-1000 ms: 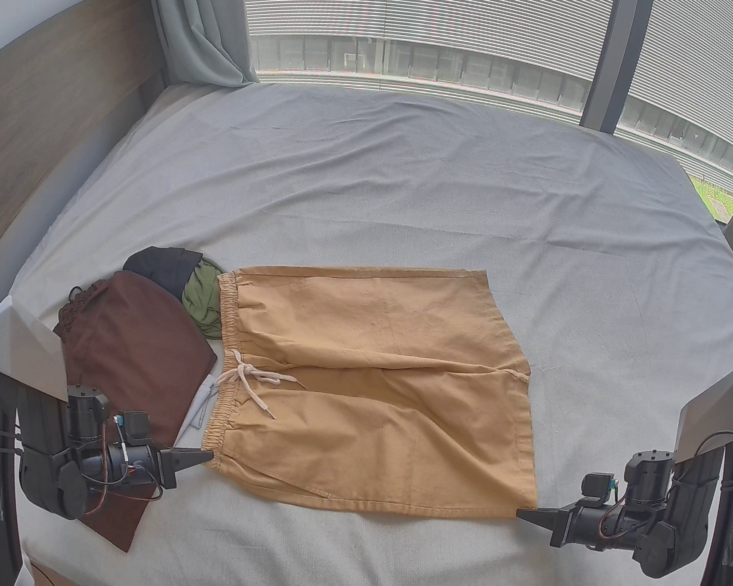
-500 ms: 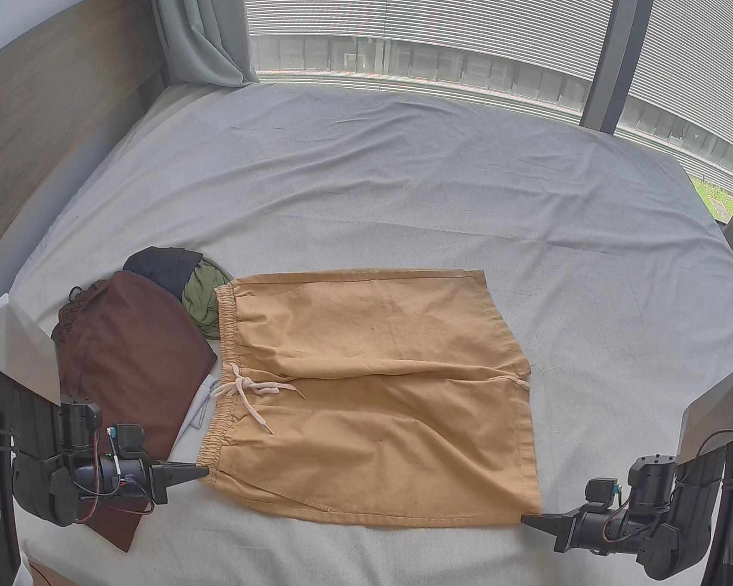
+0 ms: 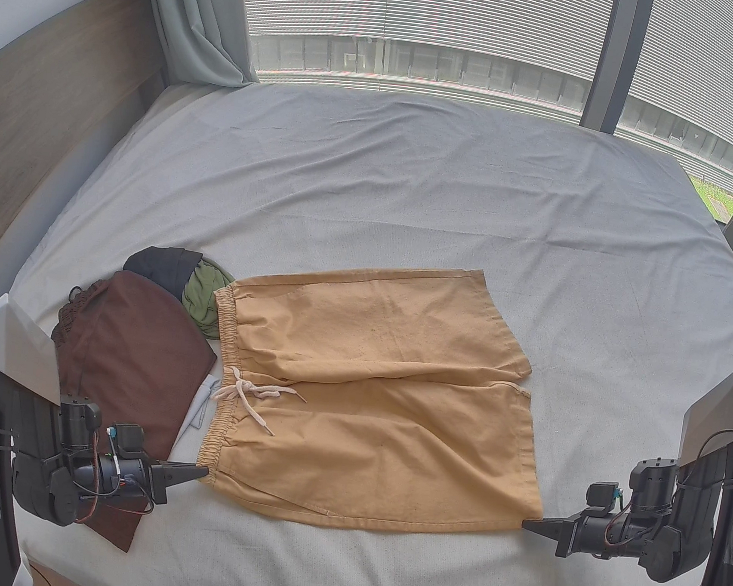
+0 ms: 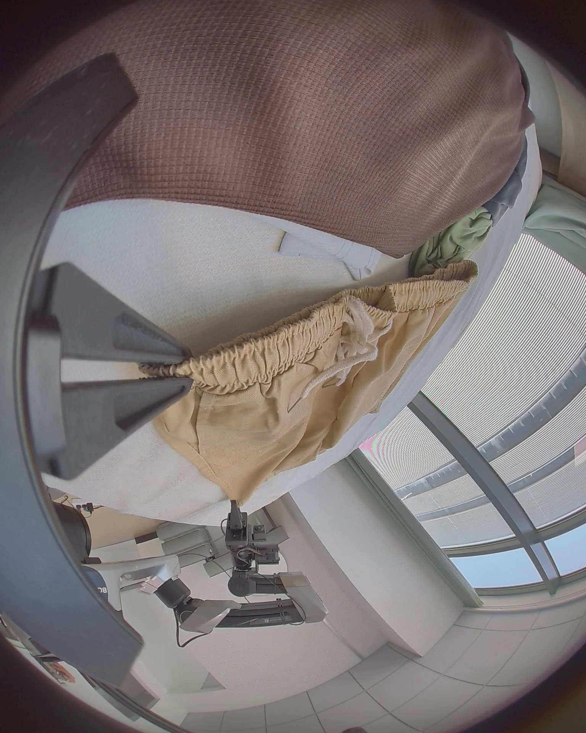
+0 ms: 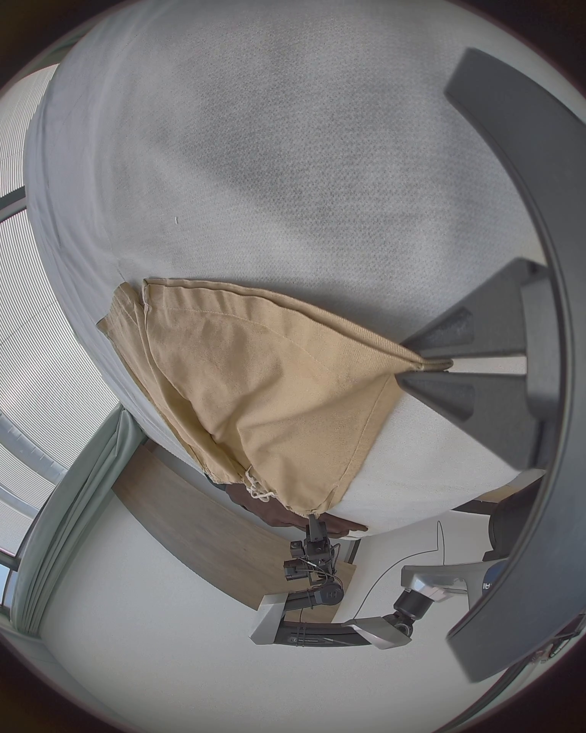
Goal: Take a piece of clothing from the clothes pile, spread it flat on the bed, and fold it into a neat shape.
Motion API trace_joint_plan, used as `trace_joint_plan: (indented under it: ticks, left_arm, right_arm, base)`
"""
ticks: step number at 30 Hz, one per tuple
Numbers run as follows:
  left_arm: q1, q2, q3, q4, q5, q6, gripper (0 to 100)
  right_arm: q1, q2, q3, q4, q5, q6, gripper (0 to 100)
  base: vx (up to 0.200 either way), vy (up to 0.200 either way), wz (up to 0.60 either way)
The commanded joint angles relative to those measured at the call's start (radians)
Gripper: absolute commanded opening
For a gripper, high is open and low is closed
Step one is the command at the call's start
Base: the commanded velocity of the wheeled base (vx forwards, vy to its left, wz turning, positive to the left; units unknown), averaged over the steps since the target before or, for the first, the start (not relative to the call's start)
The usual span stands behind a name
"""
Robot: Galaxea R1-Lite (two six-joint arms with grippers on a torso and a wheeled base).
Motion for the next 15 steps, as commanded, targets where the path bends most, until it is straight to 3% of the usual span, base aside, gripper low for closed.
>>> trace_joint_plan:
  ticks: [1, 2, 8, 11, 15]
  left_arm:
    - [-0.001, 0.003, -0.002, -0.001, 0.0, 0.001, 0]
    - [-0.001, 0.003, -0.002, -0.001, -0.001, 0.001, 100]
    - [-0.001, 0.001, -0.015, -0.001, -0.009, -0.013, 100]
    - [-0.003, 0.003, -0.015, -0.001, -0.009, -0.011, 100]
    - [-0.009, 0.006, -0.016, -0.001, -0.009, -0.013, 100]
  right_arm:
    - [0.0, 0.001, -0.001, 0.0, 0.0, 0.0, 100]
    - [0.002, 0.001, -0.001, 0.0, 0.0, 0.0, 100]
    - [0.0, -0.004, -0.027, -0.002, 0.011, 0.0, 100]
    - [-0.015, -0.005, -0.03, -0.002, 0.066, 0.0, 100]
    - [-0.014, -0.004, -0.041, -0.002, 0.066, 0.0, 100]
  base:
    - [0.0, 0.0, 0.0]
    - [0.0, 0.0, 0.0]
    - [0.0, 0.0, 0.0]
    - [0.0, 0.0, 0.0]
    - [0.0, 0.0, 0.0]
